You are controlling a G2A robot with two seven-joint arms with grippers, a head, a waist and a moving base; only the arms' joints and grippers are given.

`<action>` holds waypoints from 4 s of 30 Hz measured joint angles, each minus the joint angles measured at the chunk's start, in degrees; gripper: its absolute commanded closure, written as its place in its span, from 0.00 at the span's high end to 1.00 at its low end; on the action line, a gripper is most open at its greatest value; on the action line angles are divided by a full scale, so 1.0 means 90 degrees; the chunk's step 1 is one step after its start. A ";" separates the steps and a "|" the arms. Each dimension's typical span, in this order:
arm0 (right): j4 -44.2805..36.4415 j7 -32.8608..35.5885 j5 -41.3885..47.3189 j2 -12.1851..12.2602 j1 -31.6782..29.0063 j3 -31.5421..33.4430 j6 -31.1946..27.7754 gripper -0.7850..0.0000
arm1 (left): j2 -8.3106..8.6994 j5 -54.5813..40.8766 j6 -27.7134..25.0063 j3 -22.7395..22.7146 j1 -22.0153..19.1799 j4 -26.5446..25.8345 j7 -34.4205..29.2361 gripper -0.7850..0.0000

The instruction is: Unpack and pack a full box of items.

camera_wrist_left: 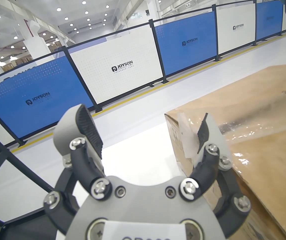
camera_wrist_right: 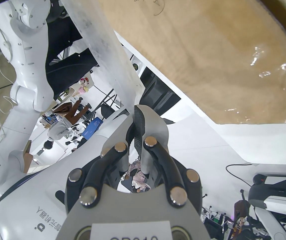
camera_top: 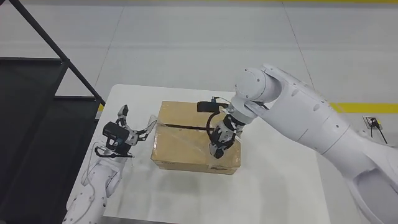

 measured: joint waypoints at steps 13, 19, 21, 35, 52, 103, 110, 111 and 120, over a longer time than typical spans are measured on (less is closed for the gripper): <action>0.0776 0.0000 0.0171 -0.0163 0.0043 0.0000 0.0068 0.00 | -0.0007 0.0048 -0.0048 0.0035 -0.0042 0.0061 -0.0079 1.00; 0.1246 0.0000 0.0262 -0.0273 0.0100 0.0000 0.0069 0.00 | -0.0007 0.0108 -0.0085 0.0071 -0.0010 0.0029 -0.0130 1.00; 0.1395 0.0000 0.0297 -0.0308 0.0123 0.0000 0.0069 0.00 | -0.0006 0.0139 -0.0089 0.0083 0.0017 -0.0006 -0.0129 1.00; 0.1782 0.0000 0.0331 -0.0440 0.0123 0.0000 0.0070 0.00 | 0.0014 0.0216 -0.0127 0.0046 0.0133 -0.0196 -0.0161 1.00; 0.1782 0.0000 0.0331 -0.0440 0.0123 0.0000 0.0070 0.00 | 0.0020 0.0155 -0.0102 -0.0013 0.0091 -0.0249 -0.0178 1.00; 0.0719 -0.0939 -0.0126 0.0125 -0.0429 0.1100 0.0280 0.71 | 0.0106 -0.0150 -0.0865 -0.0297 0.0722 -0.1146 -0.0581 1.00; 0.0539 -0.0936 -0.0214 0.0230 -0.0551 0.1297 0.0386 0.69 | 0.0214 0.0231 -0.1687 -0.0392 0.0823 -0.1176 -0.0844 1.00; 0.0518 -0.0935 -0.0226 0.0242 -0.0566 0.1321 0.0391 0.68 | 0.0232 0.0304 -0.1743 -0.0427 0.0845 -0.1191 -0.0861 1.00; 0.0344 -0.0890 -0.0361 0.0305 -0.0670 0.1488 0.0417 0.62 | 0.0271 0.0677 -0.1302 -0.0482 0.0866 -0.1226 -0.0884 1.00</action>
